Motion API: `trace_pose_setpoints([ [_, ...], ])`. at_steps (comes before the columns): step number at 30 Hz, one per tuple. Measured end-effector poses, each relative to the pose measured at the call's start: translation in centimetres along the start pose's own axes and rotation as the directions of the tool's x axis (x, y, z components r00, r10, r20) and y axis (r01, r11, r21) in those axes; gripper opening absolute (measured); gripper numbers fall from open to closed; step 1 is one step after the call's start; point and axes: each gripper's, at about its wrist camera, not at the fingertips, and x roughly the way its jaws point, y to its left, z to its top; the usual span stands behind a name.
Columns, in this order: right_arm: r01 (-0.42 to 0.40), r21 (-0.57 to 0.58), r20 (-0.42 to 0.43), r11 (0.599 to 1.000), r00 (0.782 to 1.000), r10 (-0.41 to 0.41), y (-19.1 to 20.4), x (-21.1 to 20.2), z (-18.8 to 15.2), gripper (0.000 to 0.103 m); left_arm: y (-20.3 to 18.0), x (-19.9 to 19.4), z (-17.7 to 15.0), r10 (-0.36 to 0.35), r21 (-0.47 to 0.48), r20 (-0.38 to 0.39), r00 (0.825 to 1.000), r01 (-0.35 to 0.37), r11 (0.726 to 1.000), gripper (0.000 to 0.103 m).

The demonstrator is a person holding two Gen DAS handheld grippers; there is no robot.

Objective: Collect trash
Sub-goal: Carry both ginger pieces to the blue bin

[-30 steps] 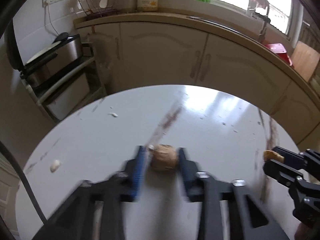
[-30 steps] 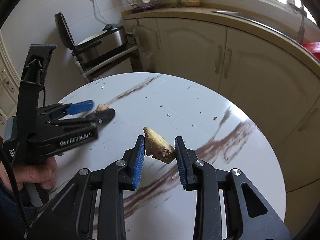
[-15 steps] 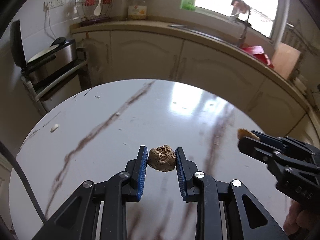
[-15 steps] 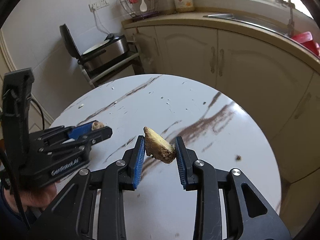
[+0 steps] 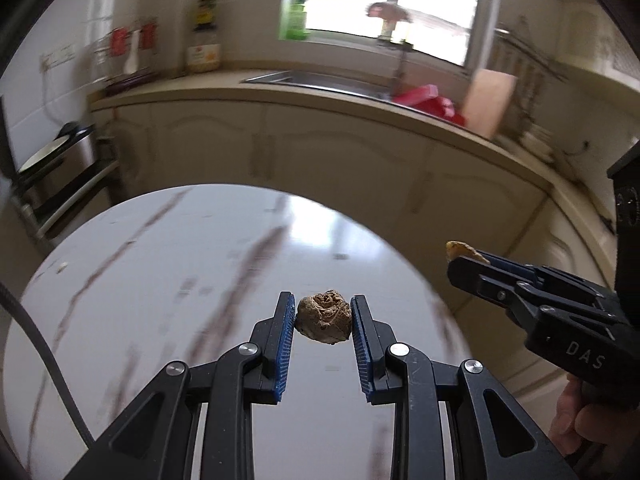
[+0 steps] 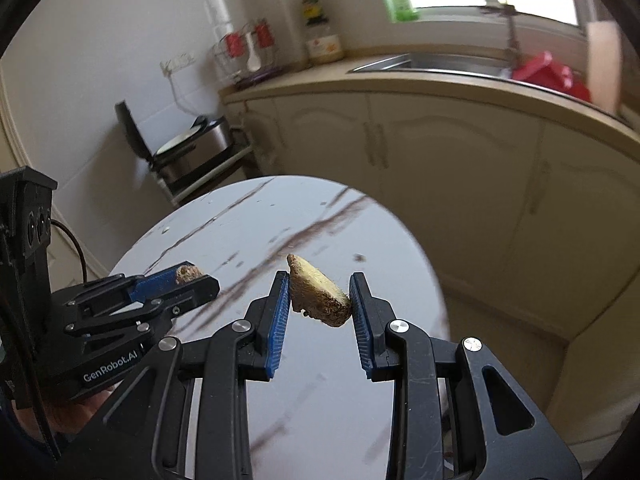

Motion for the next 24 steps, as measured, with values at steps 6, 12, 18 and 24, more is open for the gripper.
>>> trace_pose_setpoints([
  [6, 0.047, 0.093, 0.042, 0.995, 0.998, -0.051, -5.7, -5.5, -2.6, 0.028, -6.4, 0.5, -0.3, -0.106, 0.082, -0.026, 0.994, 0.108, 0.991, 0.024],
  [12, 0.128, 0.208, 0.04, 0.97, 0.99, -0.139, -13.0, -9.7, -5.8, 0.028, -12.6, 2.9, -1.6, -0.175, 0.169, -0.099, 0.98, 0.19, 0.967, 0.024],
  [18, 0.191, 0.319, -0.026, 0.928, 0.981, -0.193, -20.4, -10.6, -10.0, 0.028, -17.5, 6.7, -3.3, -0.187, 0.232, -0.194, 0.963, 0.23, 0.945, 0.024],
  [24, 0.21, 0.411, -0.105, 0.887, 0.977, -0.183, -26.4, -8.2, -13.6, 0.028, -19.8, 11.7, -4.8, -0.158, 0.259, -0.3, 0.941, 0.24, 0.936, 0.024],
])
